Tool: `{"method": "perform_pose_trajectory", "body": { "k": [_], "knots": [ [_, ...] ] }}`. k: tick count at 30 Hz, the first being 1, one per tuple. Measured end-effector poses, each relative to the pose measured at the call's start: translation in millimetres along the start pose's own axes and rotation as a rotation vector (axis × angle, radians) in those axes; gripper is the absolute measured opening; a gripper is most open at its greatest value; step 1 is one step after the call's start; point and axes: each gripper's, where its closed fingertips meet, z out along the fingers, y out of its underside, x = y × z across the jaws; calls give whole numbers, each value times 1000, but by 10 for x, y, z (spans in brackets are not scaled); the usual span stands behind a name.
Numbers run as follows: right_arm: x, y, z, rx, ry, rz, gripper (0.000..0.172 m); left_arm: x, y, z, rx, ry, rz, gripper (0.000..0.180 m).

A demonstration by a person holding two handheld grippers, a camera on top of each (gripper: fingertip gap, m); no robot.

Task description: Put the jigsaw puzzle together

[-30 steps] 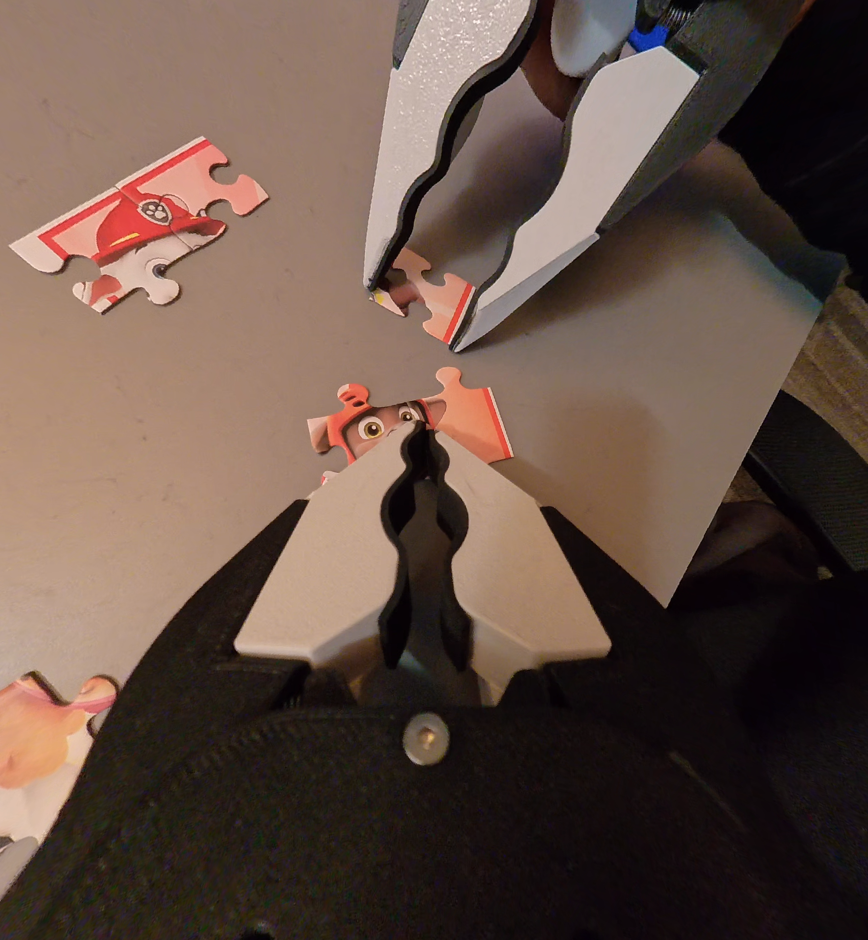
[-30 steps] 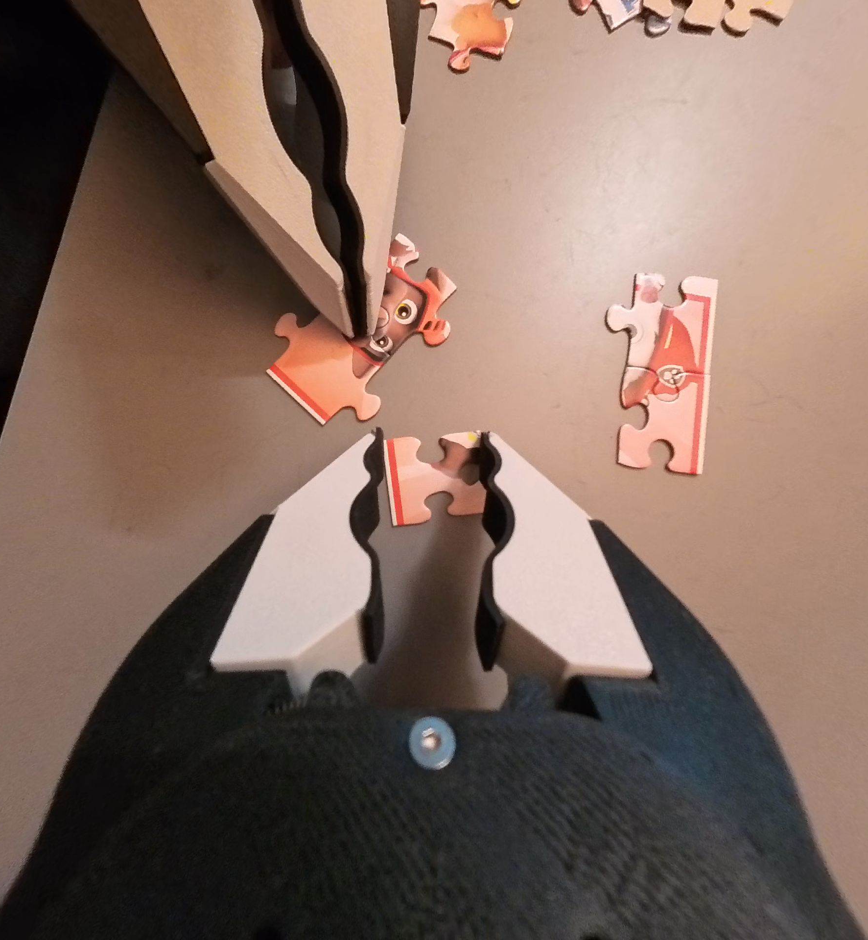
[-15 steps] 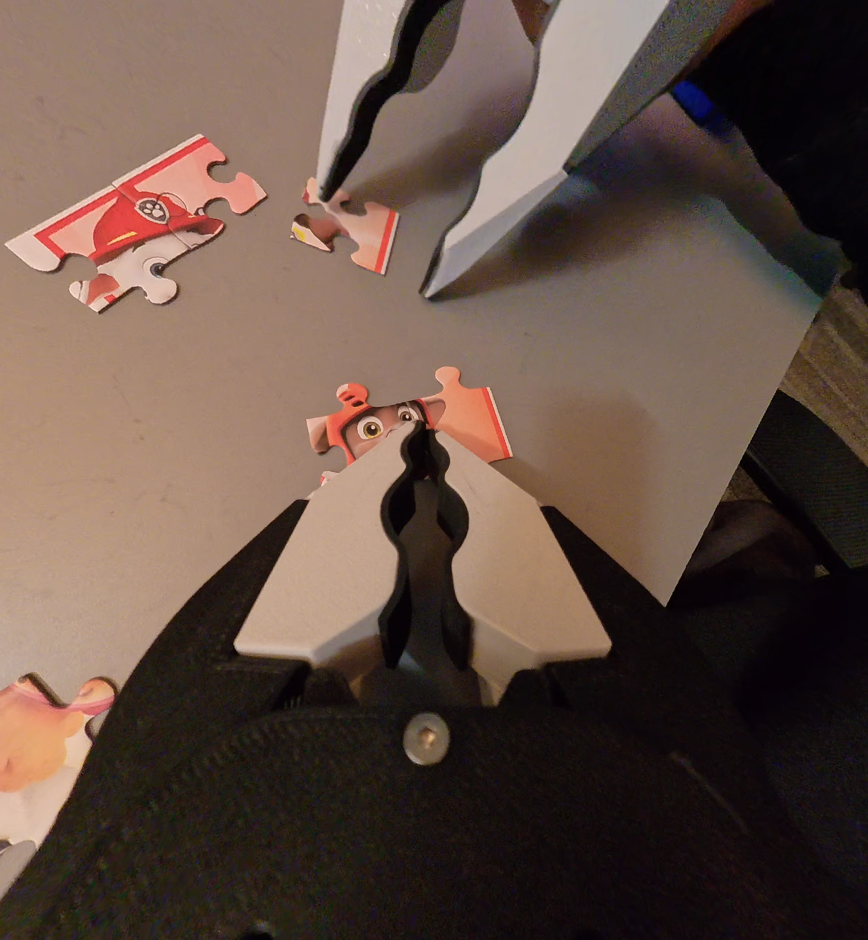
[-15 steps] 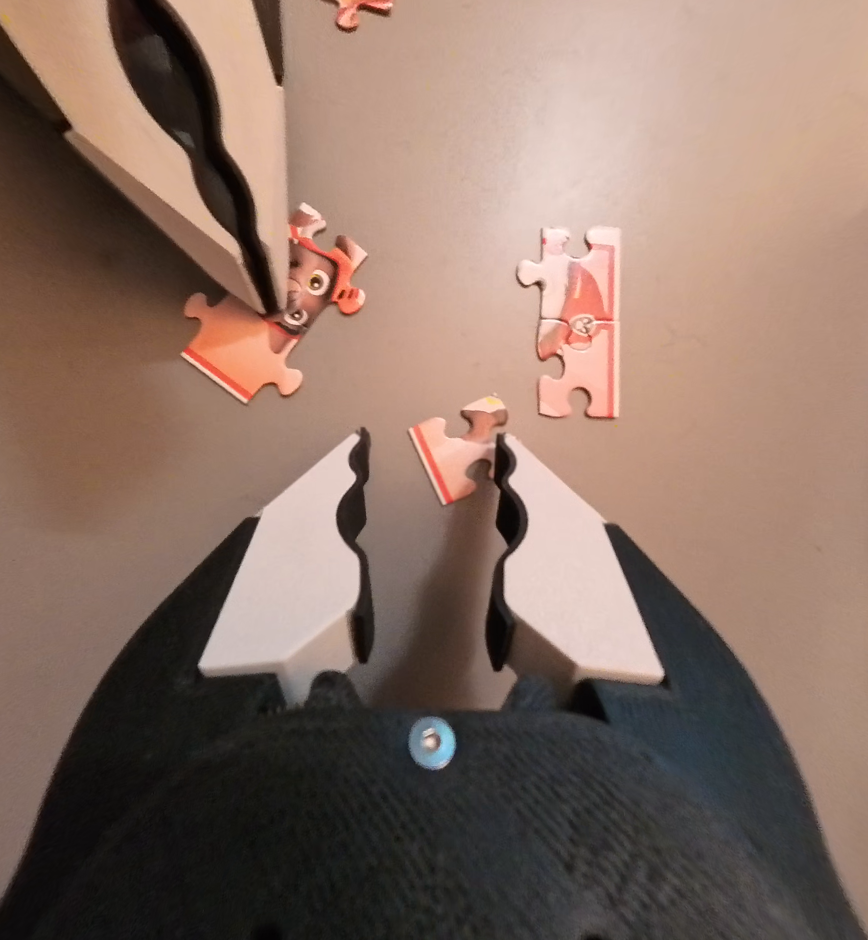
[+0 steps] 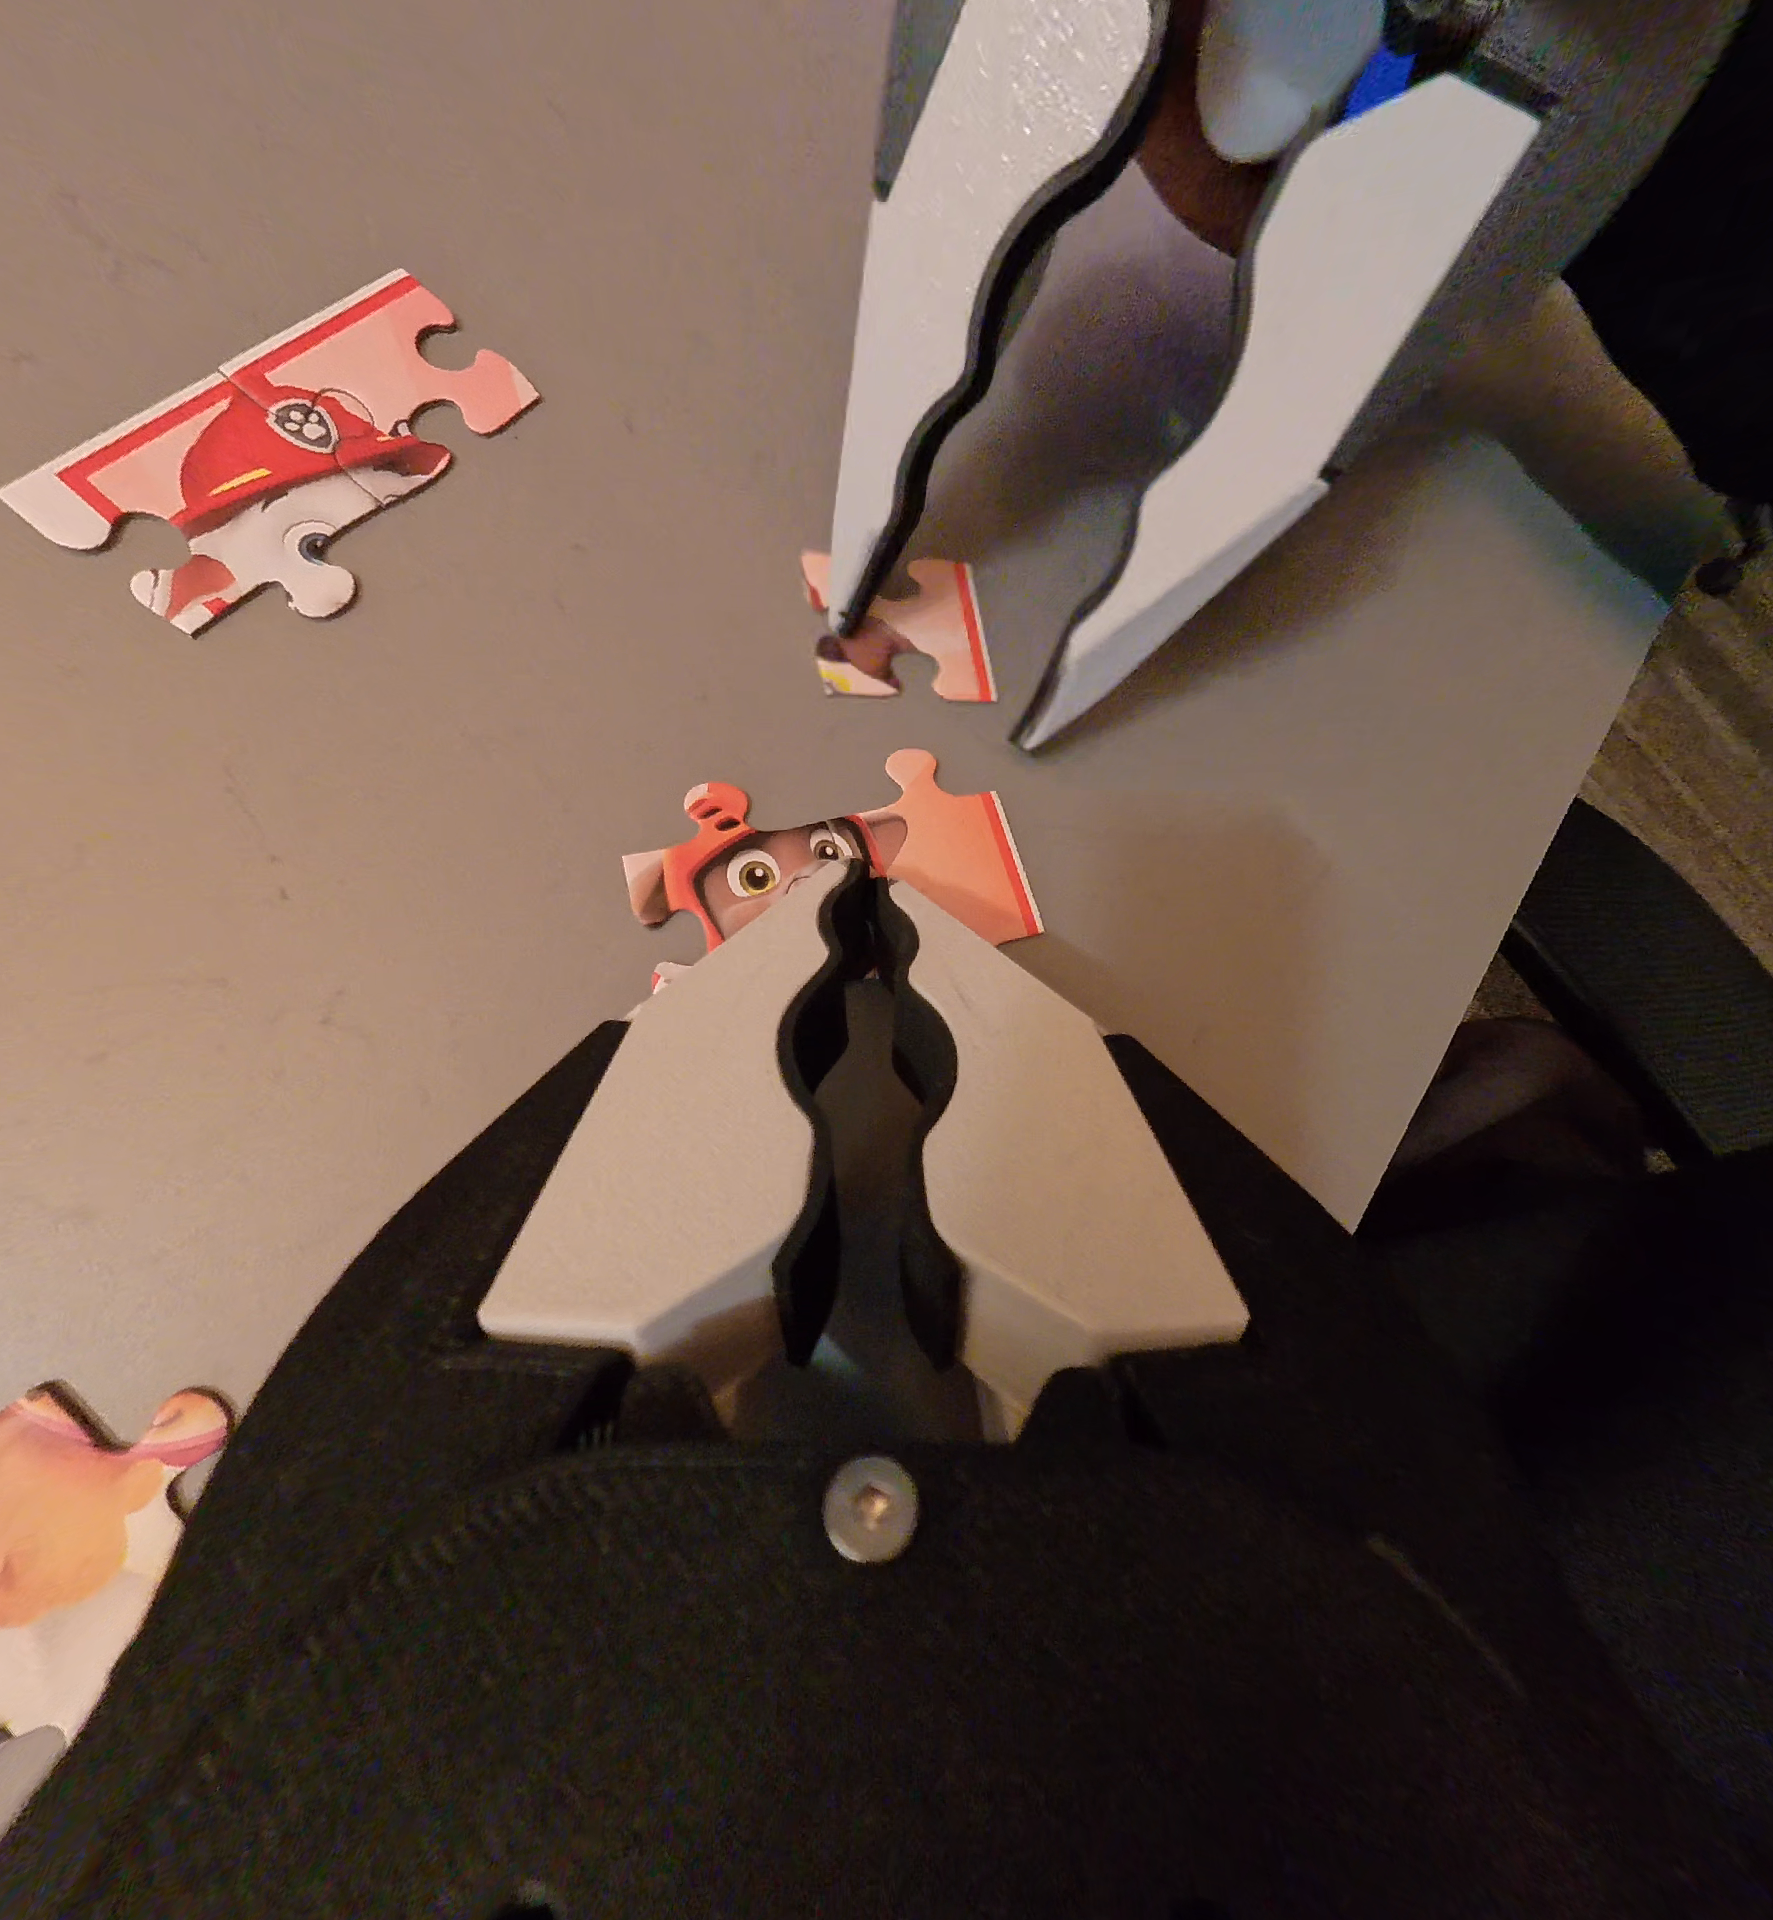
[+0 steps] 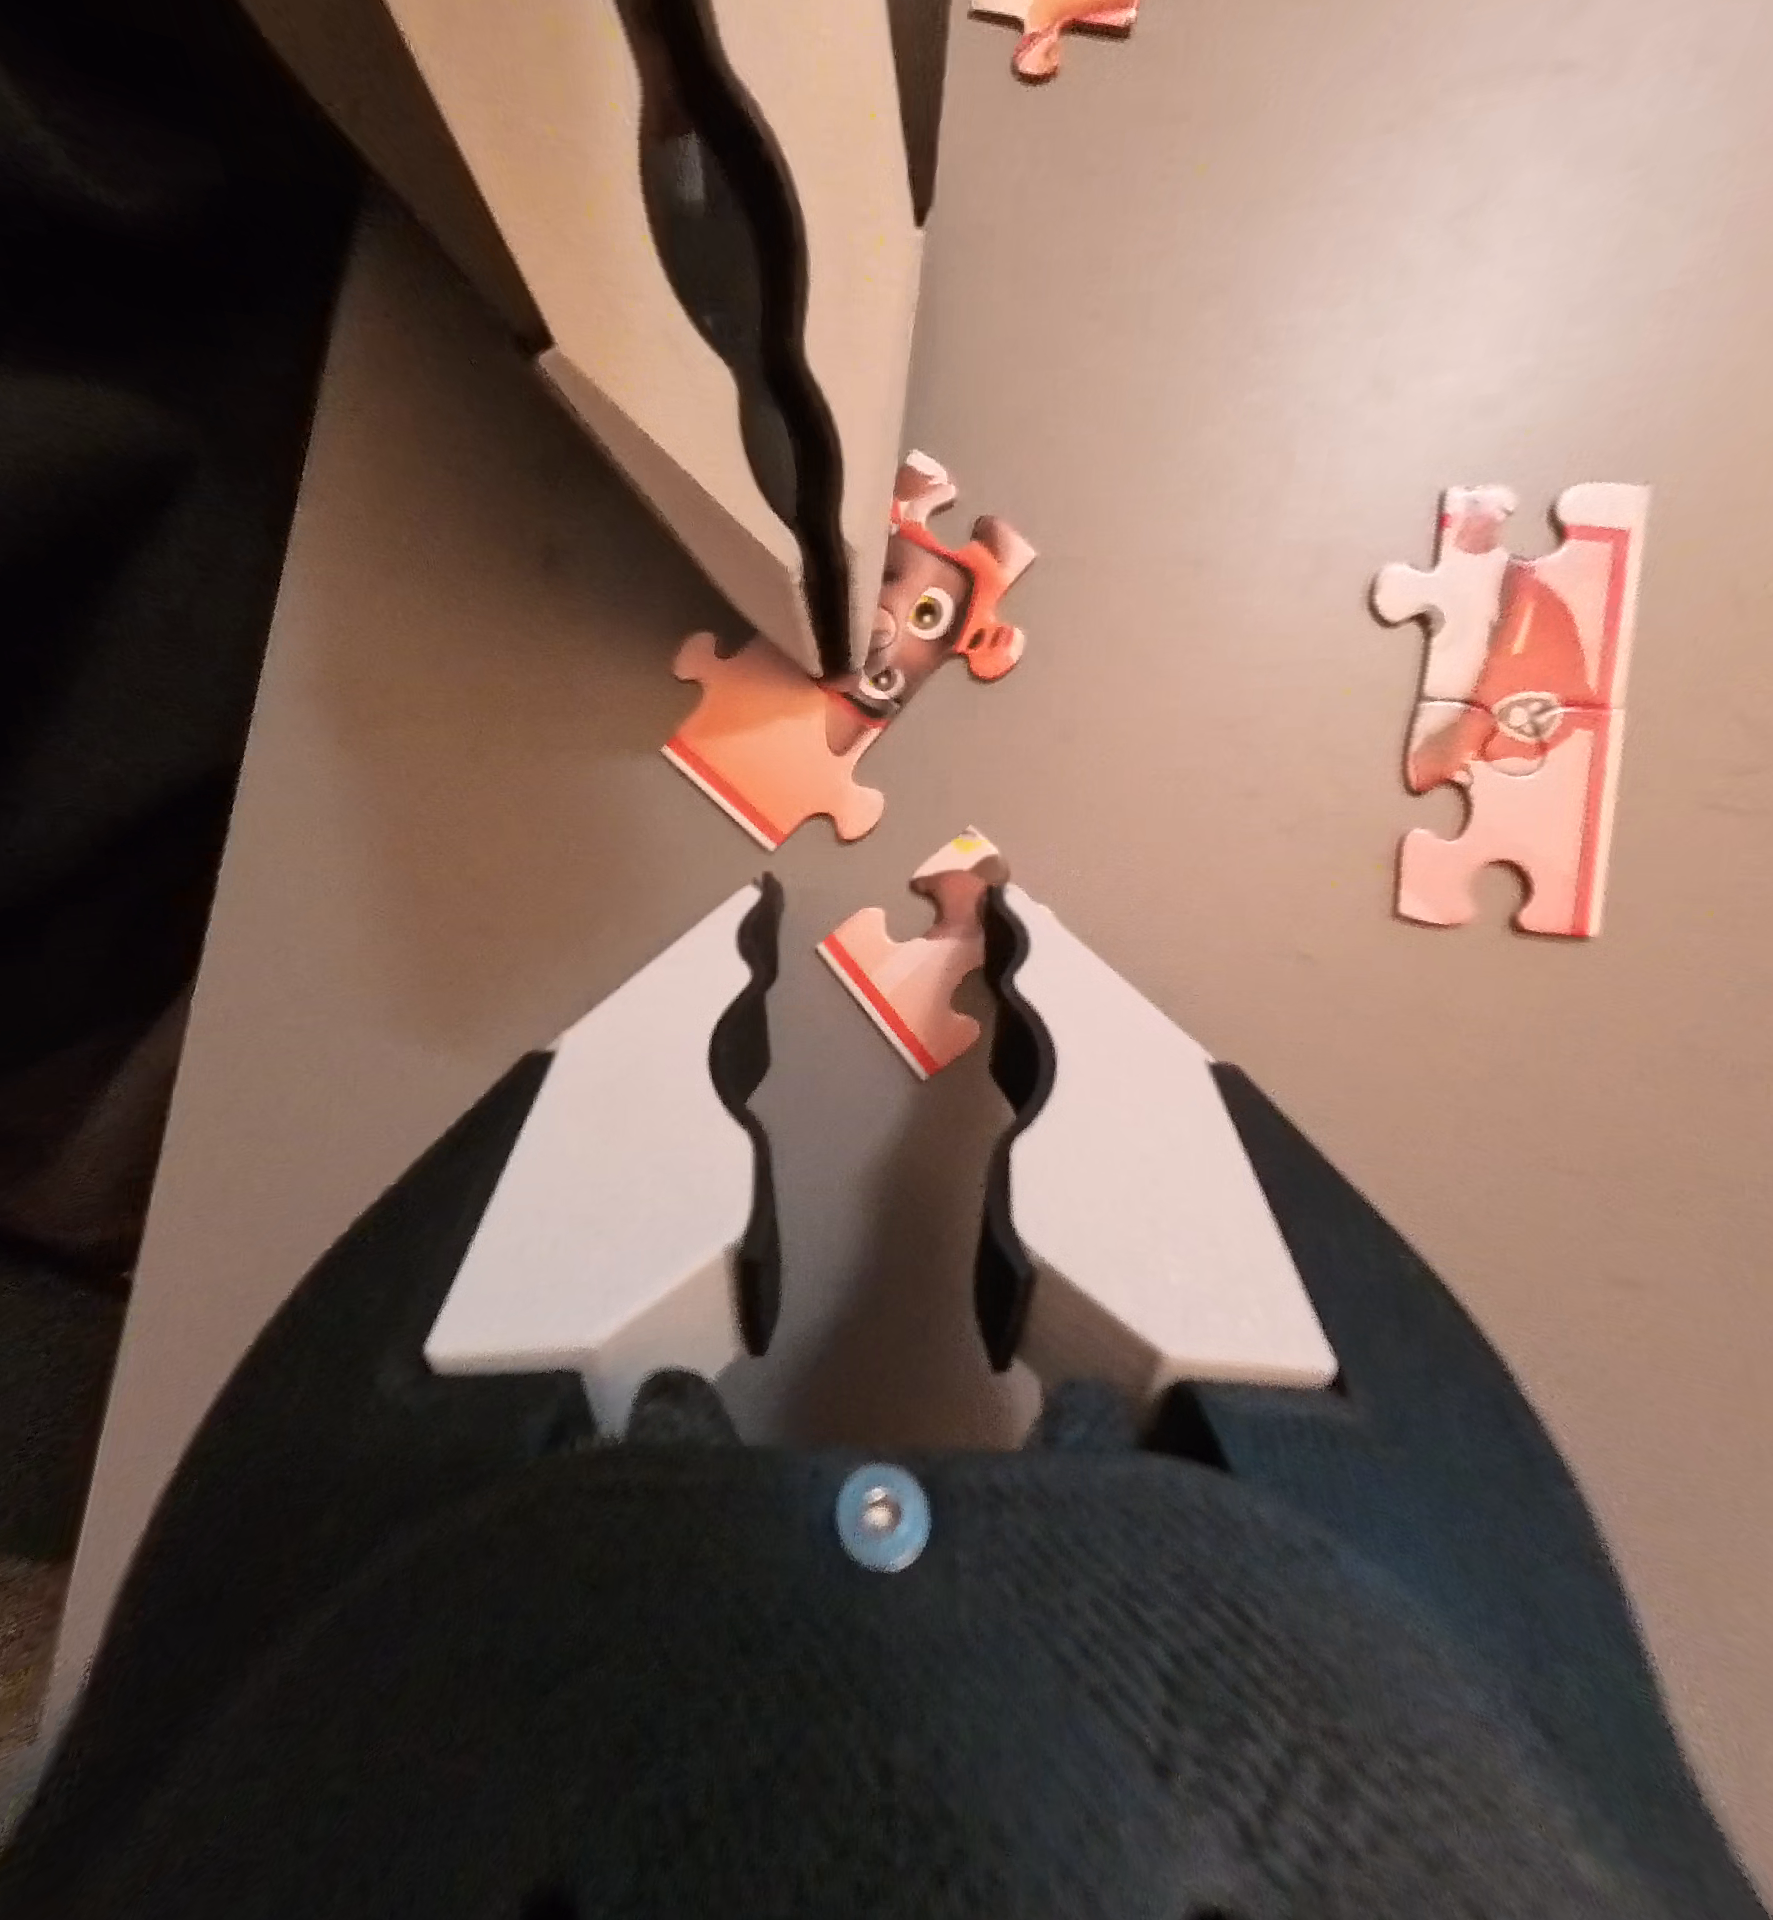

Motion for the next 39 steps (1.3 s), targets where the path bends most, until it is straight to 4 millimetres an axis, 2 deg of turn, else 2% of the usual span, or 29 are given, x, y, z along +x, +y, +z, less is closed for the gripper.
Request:
{"method": "perform_pose_trajectory", "body": {
  "k": [5,9,11,13,20,21,22,23,25,26,28,30,32,33,36,37,39],
  "knots": [
    [158,51,-70,-4,128,-46,62,5,2,2,-2,3,2,0],
    [141,80,-19,-26,103,-68,65,15,7,8,-7,7,8,0],
    [125,77,-19,-29,96,-78,60,14,6,8,-7,6,8,0],
    [99,82,-25,-26,90,-88,47,14,7,8,-7,3,11,0],
    [84,72,-25,-6,118,-78,45,15,6,8,-6,3,10,0],
    [64,60,-25,2,116,-94,34,15,7,8,-6,2,12,0],
    [47,58,-19,3,120,-118,1,15,6,8,-6,0,13,0],
    [72,50,-6,12,147,-121,1,15,6,8,-6,-1,14,0],
    [70,27,-1,24,145,-88,25,16,6,8,-7,0,14,0],
    [58,36,-2,13,128,-68,31,15,6,8,-7,1,12,0],
    [63,16,-25,24,126,-60,30,16,6,9,-7,2,11,0],
    [150,-35,-91,64,173,-60,23,16,6,8,-7,5,9,0],
    [387,-31,-190,85,278,5,24,17,6,8,-7,7,6,0],
    [544,9,-244,85,343,66,25,17,5,9,-7,8,5,0],
    [831,151,-309,94,415,248,36,17,6,8,-7,6,7,0],
    [859,165,-300,107,408,284,42,17,6,8,-7,5,8,0],
    [902,188,-271,111,418,319,42,16,6,9,-7,4,9,0]
  ]
}}
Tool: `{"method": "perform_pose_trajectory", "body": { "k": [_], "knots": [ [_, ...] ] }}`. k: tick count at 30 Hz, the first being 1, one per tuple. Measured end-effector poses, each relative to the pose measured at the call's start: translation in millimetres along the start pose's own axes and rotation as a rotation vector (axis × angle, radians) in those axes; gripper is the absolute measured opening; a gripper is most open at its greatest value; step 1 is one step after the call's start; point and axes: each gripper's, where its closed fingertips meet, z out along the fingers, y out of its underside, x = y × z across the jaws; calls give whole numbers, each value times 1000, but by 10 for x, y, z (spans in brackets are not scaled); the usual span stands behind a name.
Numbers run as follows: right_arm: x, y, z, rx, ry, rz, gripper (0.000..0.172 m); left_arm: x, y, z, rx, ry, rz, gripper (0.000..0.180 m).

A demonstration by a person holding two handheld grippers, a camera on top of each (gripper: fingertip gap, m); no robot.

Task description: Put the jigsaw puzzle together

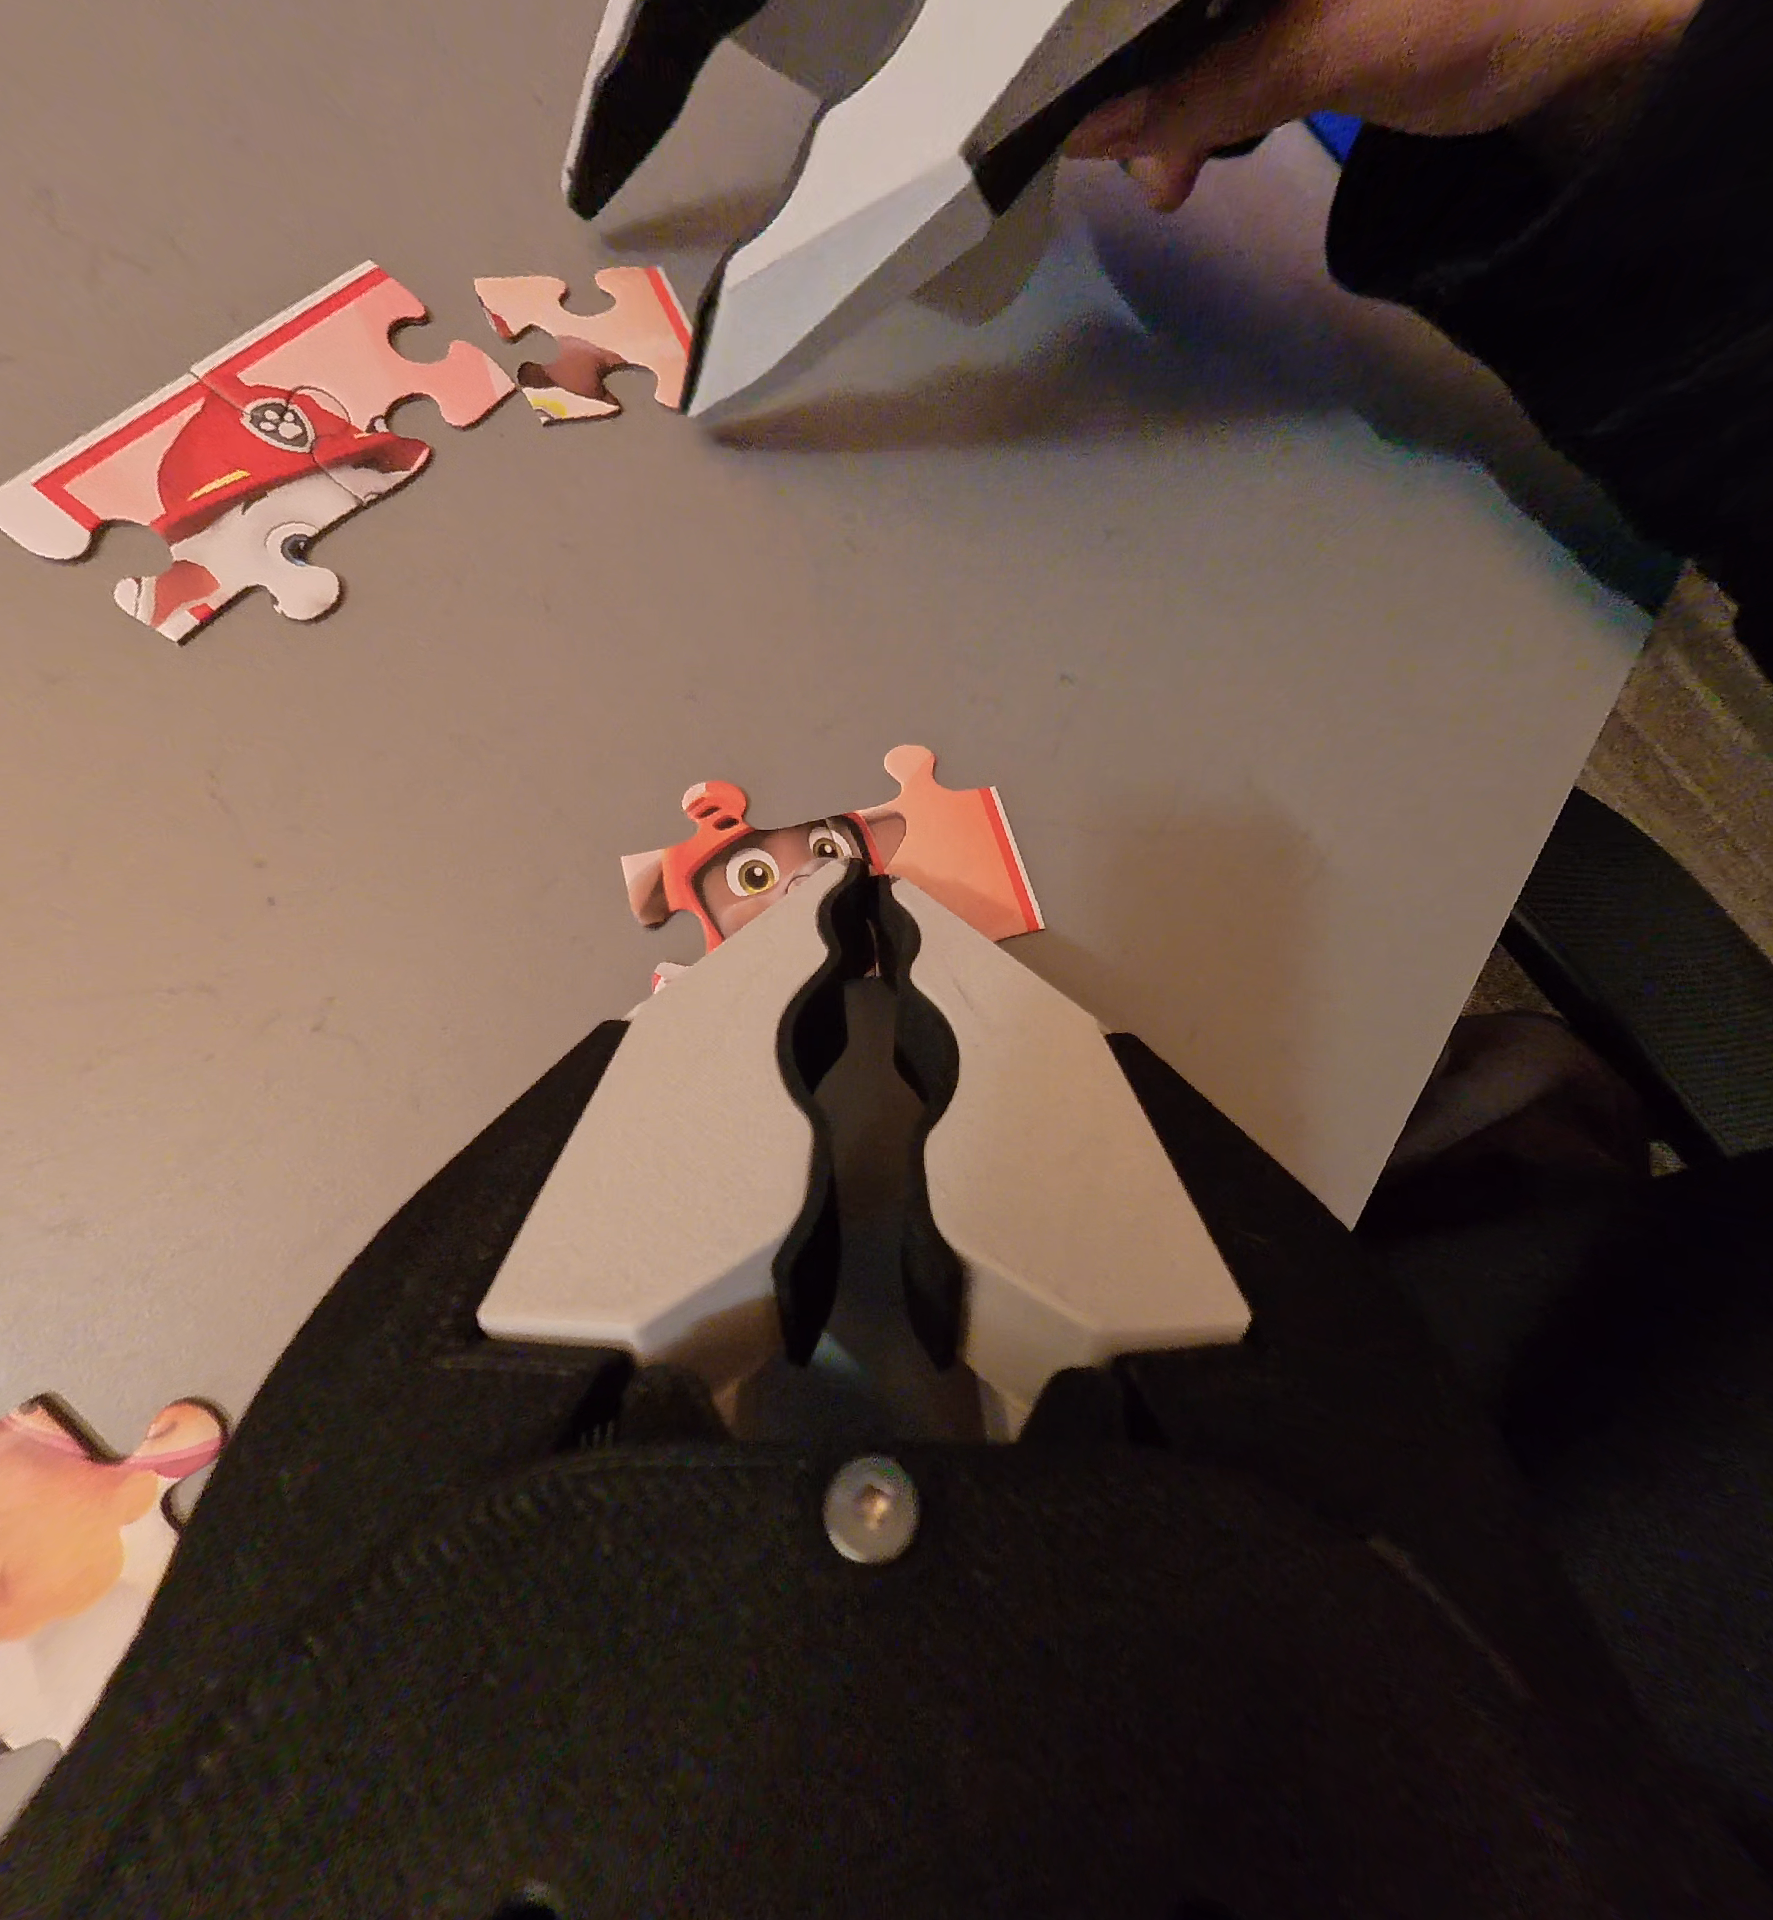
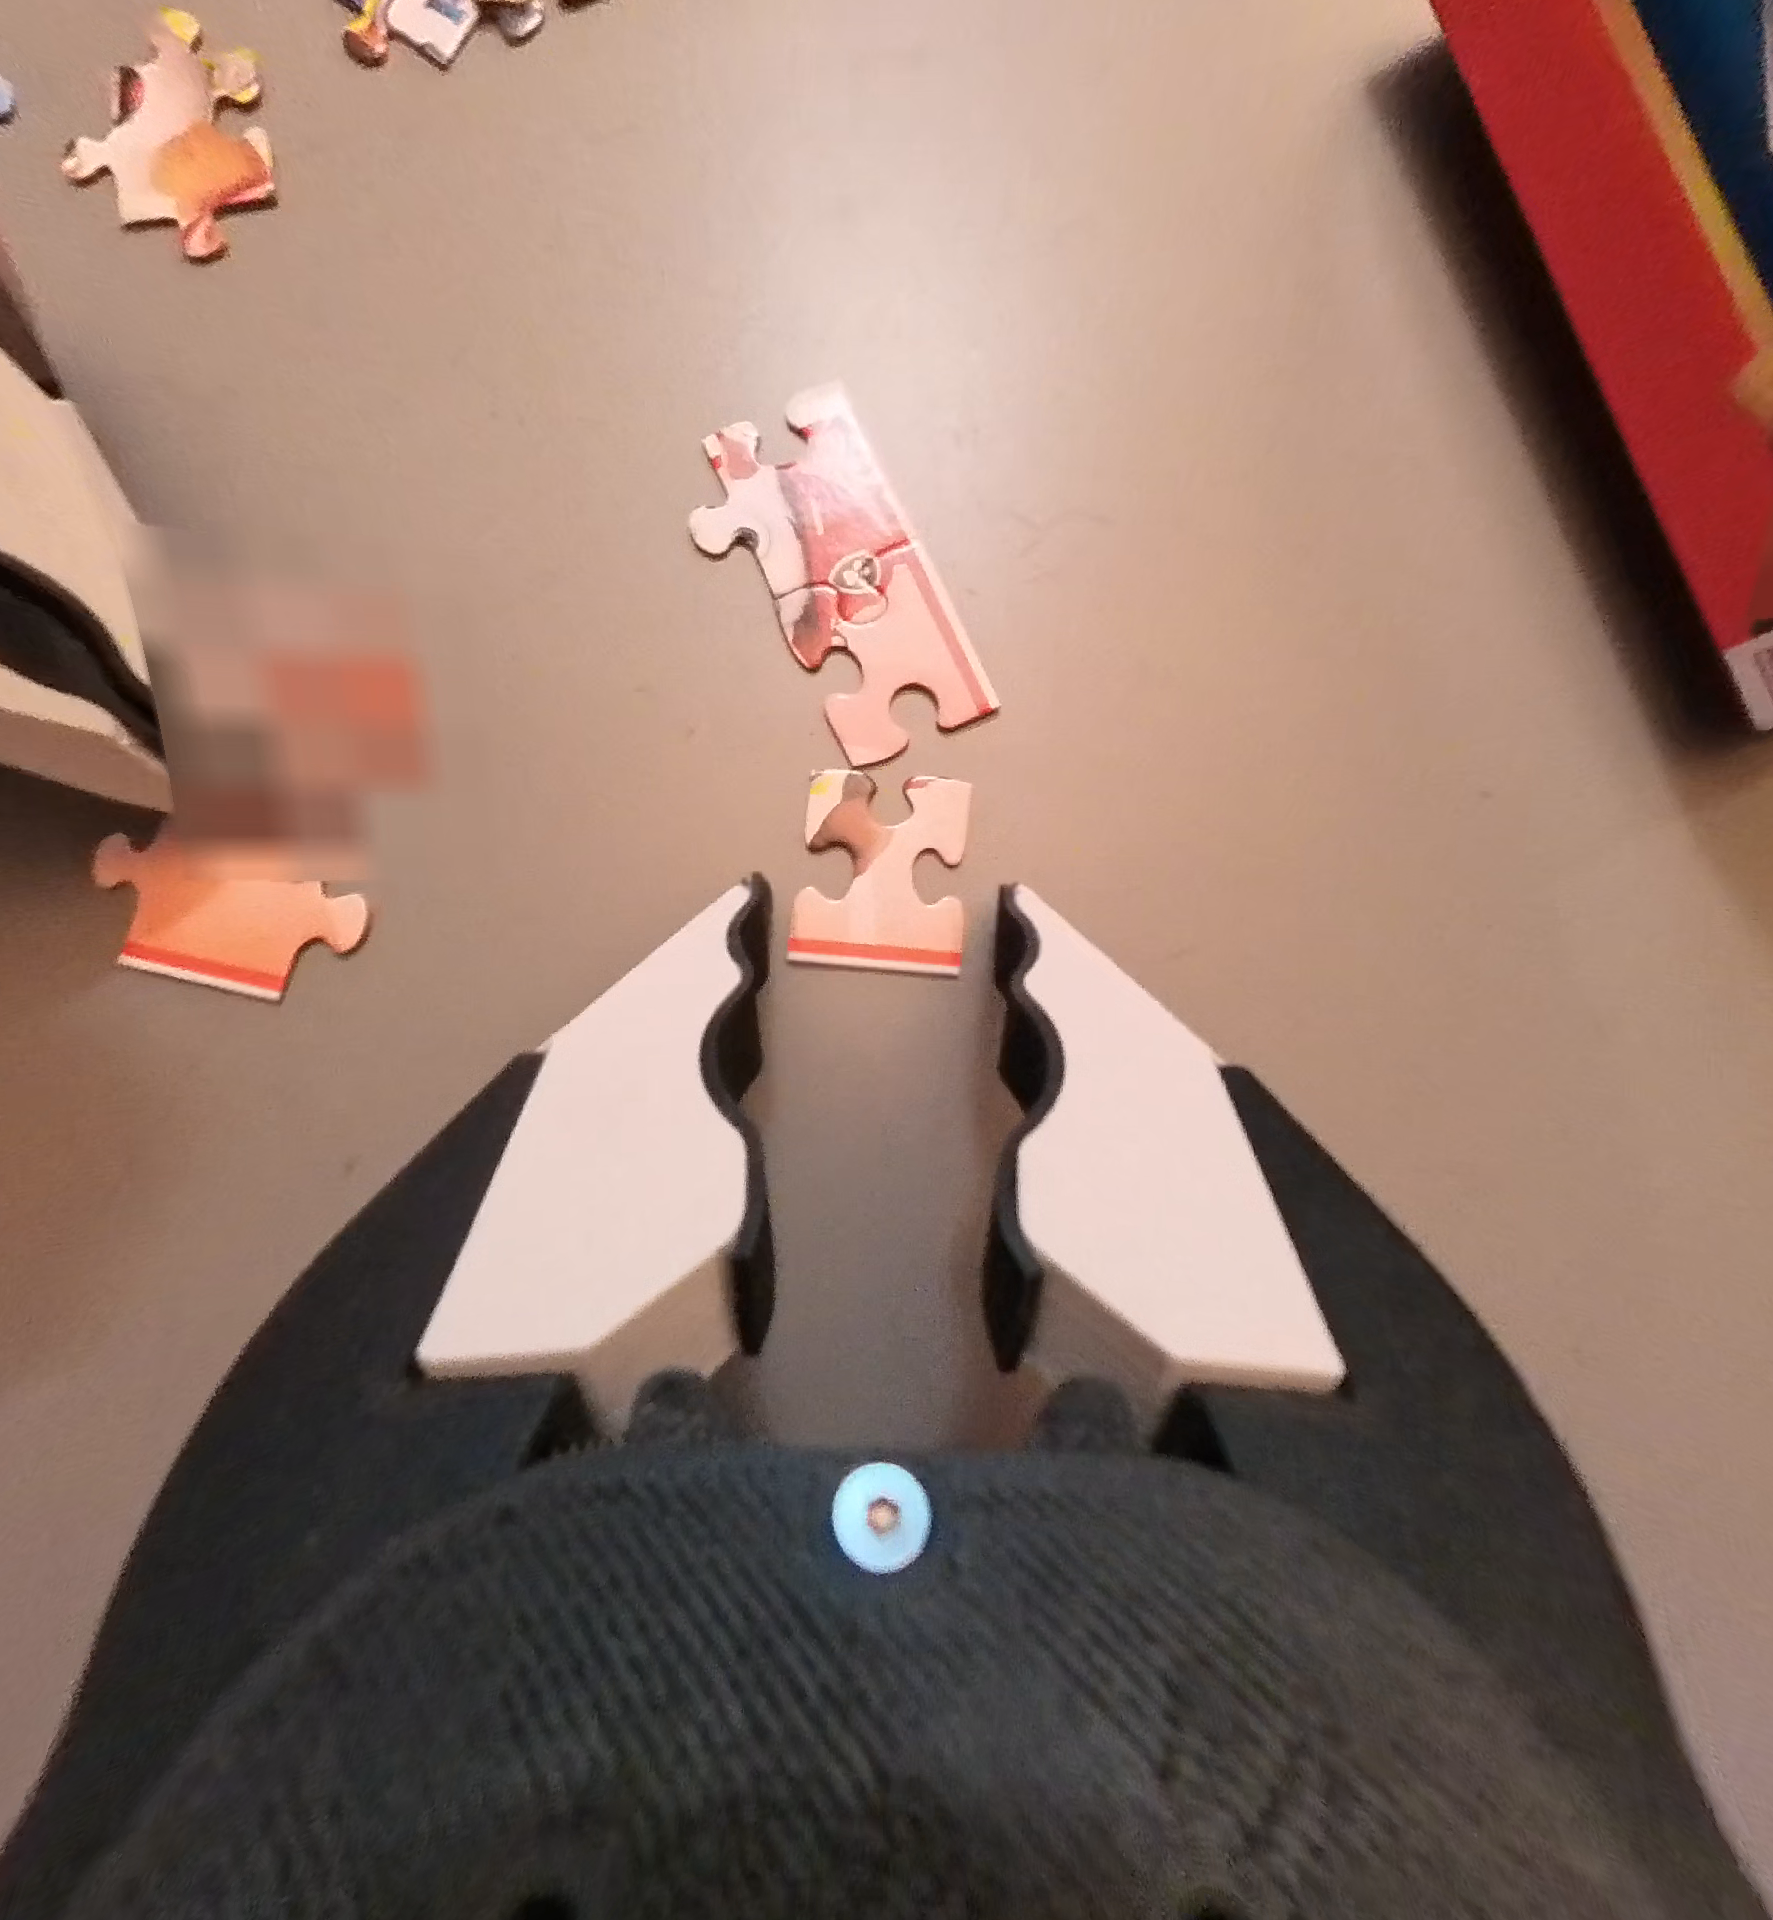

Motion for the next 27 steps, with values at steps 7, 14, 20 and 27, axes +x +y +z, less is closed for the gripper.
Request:
{"method": "perform_pose_trajectory", "body": {
  "k": [7,14,20,27],
  "knots": [
    [-159,-42,75,-25,-9,-15,9,1,0,-1,0,5,-5,0],
    [-272,15,24,-55,14,-16,8,3,-1,-2,1,3,-1,0],
    [-349,33,-33,-29,12,-10,0,5,-1,-2,1,1,3,0],
    [-423,51,-72,-43,51,-21,7,7,-1,0,0,7,-2,0]
  ]
}}
